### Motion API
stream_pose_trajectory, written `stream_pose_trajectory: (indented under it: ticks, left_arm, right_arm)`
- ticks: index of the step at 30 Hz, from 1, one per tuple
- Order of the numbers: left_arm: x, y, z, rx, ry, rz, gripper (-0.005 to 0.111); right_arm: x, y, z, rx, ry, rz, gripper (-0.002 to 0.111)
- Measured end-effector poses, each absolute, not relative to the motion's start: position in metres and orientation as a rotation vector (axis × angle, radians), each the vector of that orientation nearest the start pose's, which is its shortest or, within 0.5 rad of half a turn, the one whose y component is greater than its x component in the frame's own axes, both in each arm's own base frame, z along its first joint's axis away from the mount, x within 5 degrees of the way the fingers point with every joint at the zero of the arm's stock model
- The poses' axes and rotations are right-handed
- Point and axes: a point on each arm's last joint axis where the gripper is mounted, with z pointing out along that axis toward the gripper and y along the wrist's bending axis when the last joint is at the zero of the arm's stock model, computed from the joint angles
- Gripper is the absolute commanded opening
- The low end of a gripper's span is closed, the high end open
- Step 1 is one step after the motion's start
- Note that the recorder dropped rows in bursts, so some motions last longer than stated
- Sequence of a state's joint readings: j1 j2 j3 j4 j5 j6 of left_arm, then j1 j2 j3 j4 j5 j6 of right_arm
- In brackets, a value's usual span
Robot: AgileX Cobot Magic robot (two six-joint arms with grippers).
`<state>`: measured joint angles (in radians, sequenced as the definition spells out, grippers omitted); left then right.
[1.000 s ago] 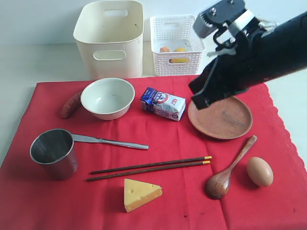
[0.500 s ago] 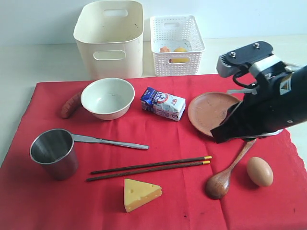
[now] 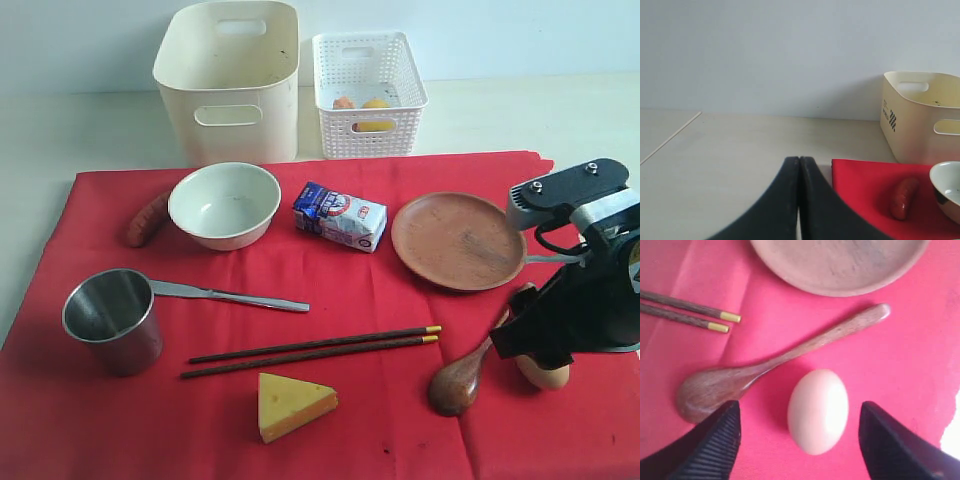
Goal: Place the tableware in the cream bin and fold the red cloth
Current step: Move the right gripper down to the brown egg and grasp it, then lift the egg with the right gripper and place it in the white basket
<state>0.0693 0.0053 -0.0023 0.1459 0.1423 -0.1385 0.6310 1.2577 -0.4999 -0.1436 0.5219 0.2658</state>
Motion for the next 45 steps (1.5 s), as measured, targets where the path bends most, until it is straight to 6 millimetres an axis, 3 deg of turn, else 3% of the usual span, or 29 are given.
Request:
stream_pose_trajectory:
  ticks: [5, 13, 21, 35, 39, 45]
  left_arm:
    - [0.056, 0.006, 0.201, -0.067, 1.627, 0.075, 0.000]
    - [0.056, 0.006, 0.201, -0.067, 1.627, 0.075, 0.000]
    - [0.056, 0.006, 0.201, -0.067, 1.627, 0.075, 0.000]
    - [0.056, 0.006, 0.201, -0.067, 1.627, 0.075, 0.000]
    - [0.056, 0.006, 0.201, -0.067, 1.627, 0.075, 0.000]
    - [0.056, 0.006, 0.201, -0.067, 1.627, 0.075, 0.000]
  right_arm:
    - [0.162, 0.108, 0.177, -0.617, 2.689, 0.078, 0.065]
    - [0.162, 0.110, 0.141, -0.643, 2.735, 0.087, 0.065]
    - [0.165, 0.113, 0.124, -0.659, 2.779, 0.072, 0.064]
    - [0.168, 0.116, 0.121, -0.691, 2.745, 0.086, 0.017]
    - [0.168, 0.116, 0.121, -0.696, 2.745, 0.082, 0.010]
    - [0.172, 0.119, 0.124, -0.696, 2.734, 0.083, 0.009]
